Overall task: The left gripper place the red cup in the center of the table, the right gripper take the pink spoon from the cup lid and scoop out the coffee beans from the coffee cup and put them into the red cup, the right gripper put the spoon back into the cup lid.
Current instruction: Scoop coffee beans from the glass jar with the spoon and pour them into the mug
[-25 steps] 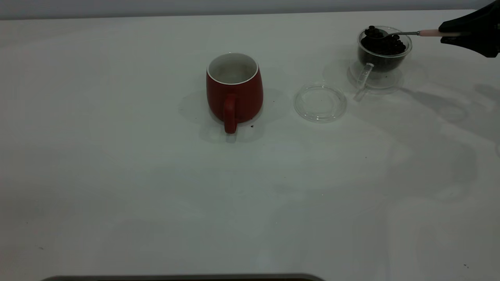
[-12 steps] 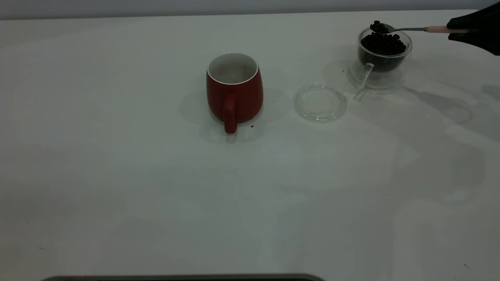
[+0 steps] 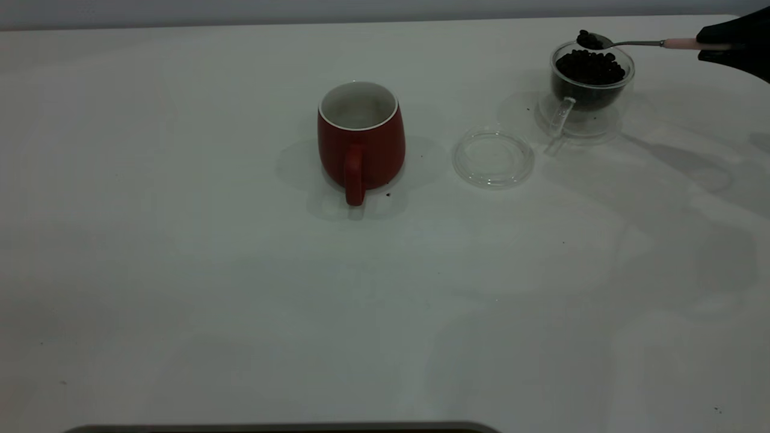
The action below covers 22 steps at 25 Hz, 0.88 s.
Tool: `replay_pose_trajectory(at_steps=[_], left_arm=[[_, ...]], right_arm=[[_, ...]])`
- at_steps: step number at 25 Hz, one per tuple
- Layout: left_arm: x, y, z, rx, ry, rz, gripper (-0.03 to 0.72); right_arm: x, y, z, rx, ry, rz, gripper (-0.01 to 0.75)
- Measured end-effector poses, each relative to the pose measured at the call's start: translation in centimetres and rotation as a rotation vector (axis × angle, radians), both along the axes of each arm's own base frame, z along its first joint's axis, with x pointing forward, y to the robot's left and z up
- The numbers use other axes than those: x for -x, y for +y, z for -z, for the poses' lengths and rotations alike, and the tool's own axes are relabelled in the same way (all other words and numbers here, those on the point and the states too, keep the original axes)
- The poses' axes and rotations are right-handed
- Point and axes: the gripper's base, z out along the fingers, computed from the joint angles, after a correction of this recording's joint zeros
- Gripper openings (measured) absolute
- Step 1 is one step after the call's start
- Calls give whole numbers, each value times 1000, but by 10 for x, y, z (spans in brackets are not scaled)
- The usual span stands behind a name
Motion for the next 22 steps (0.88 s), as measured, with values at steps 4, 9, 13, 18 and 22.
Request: replay_pose_trajectory(at_steps=[4, 9, 13, 18, 22], left_arm=[[0, 0, 0, 0, 0, 0, 569], [0, 0, 0, 0, 0, 0, 569], [0, 0, 0, 2, 0, -2, 569], [0, 0, 0, 2, 0, -2, 569], [0, 0, 0, 1, 0, -1, 569]], right_arm=[[0, 0, 0, -2, 0, -2, 114], [0, 1, -2, -17, -13, -13, 114], [1, 4, -5, -40, -48, -38, 114], [1, 5, -8, -55, -80, -60, 114], [1, 8, -8, -50, -86, -71, 114]])
